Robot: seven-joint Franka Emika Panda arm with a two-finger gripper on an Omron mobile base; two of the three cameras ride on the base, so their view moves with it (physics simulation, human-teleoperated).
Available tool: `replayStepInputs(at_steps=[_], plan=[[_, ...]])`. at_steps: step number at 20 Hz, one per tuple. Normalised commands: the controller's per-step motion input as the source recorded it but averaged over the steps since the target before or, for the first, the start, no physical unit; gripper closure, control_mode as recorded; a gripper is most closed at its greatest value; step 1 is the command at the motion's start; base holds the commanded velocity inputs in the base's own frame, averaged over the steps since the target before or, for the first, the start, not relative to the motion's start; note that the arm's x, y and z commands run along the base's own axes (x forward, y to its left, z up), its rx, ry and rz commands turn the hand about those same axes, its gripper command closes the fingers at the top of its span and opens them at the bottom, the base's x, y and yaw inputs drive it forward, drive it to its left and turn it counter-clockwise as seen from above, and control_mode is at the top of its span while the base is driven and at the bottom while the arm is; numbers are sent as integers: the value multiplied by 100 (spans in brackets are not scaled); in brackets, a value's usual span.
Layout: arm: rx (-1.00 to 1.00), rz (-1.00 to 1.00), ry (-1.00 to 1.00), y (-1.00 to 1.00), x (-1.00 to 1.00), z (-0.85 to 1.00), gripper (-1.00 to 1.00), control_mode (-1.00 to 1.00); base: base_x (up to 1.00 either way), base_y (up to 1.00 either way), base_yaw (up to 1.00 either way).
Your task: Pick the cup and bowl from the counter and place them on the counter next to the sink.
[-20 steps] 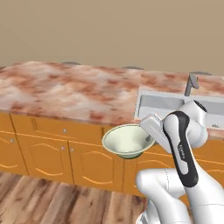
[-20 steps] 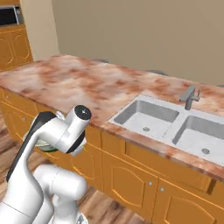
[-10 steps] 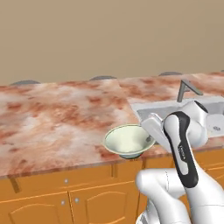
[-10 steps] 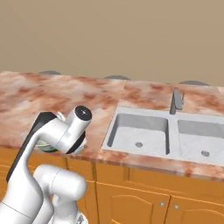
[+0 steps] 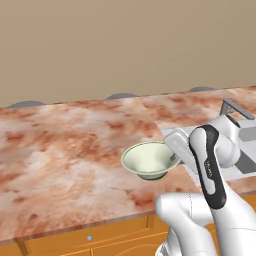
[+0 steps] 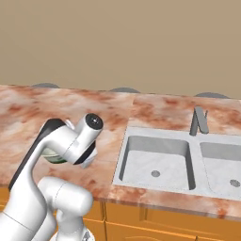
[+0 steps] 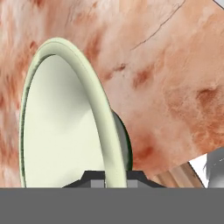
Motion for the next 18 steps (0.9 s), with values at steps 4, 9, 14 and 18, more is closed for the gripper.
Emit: replayStepInputs(at_steps=[4,9,14,18], plan=[[0,0,0,0,0,0,100,100,0,0,0],[0,0,0,0,0,0,100,-100,0,0,0],[0,-3,3,5,68,-5,100,-100,0,0,0],[-2,-1,1,-9,57,0,100,-100,0,0,0]])
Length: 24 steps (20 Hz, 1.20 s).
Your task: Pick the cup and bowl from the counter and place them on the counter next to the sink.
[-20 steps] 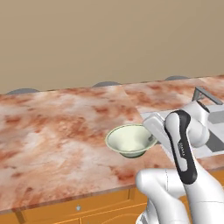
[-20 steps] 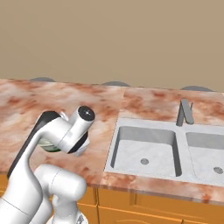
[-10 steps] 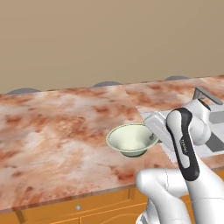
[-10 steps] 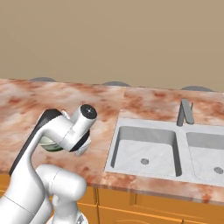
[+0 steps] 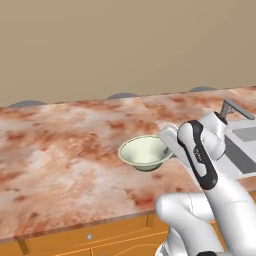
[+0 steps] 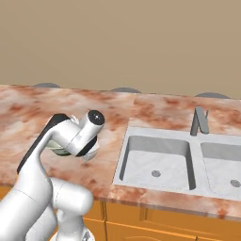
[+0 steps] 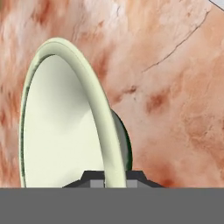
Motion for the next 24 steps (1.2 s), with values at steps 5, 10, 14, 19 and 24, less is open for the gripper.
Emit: replayStepInputs(at_steps=[5,10,14,19,24], plan=[[-10,-6,7,-44,22,-9,100,-100,0,0,0],[-6,0,12,-61,0,-7,100,-100,0,0,0],[-3,0,13,-53,0,-15,100,-100,0,0,0],[-2,0,13,-34,9,-27,100,-100,0,0,0],[0,0,4,-22,13,-33,100,-100,0,0,0]])
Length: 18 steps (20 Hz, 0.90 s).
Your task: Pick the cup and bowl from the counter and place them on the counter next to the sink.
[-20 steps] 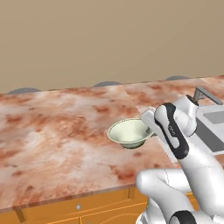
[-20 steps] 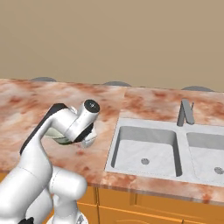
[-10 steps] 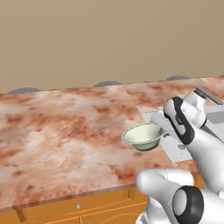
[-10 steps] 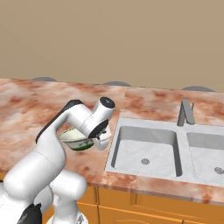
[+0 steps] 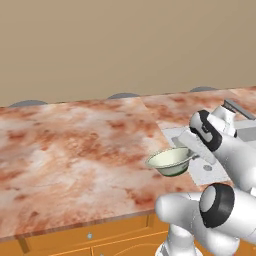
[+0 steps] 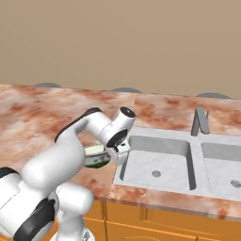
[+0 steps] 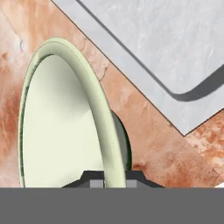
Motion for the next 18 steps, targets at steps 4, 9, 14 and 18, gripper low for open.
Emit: replayStepInputs(at_steps=[4,9,14,18], plan=[[0,0,0,-7,25,-58,100,-100,0,0,0],[0,0,-7,0,34,-82,100,-100,0,0,0],[0,0,-11,0,27,-75,100,-100,0,0,0],[0,0,0,0,0,-4,100,-100,0,0,0]])
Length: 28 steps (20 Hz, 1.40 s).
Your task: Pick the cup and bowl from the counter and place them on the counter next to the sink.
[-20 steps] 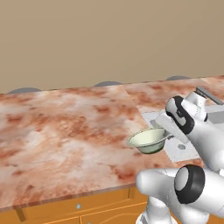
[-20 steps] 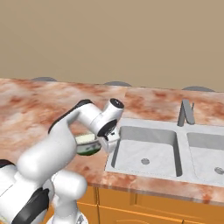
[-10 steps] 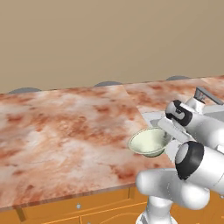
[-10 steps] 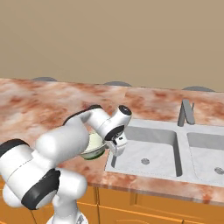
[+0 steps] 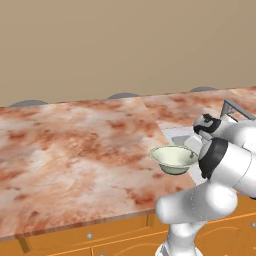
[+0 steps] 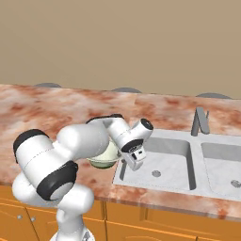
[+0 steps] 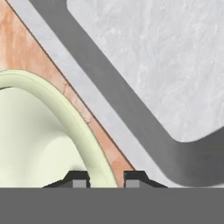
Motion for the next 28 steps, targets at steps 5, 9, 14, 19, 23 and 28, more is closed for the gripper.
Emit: replayStepInputs(at_steps=[5,9,14,19,23,28], plan=[[0,0,0,1,-2,0,-100,-100,0,0,0],[0,0,0,0,-15,1,-100,-100,0,0,0],[0,0,0,0,-33,29,-100,-100,0,0,0],[0,0,0,0,-51,63,-100,-100,0,0,0],[0,5,2,0,-74,99,-100,-100,0,0,0],[-1,5,2,6,-70,77,-100,-100,0,0,0]])
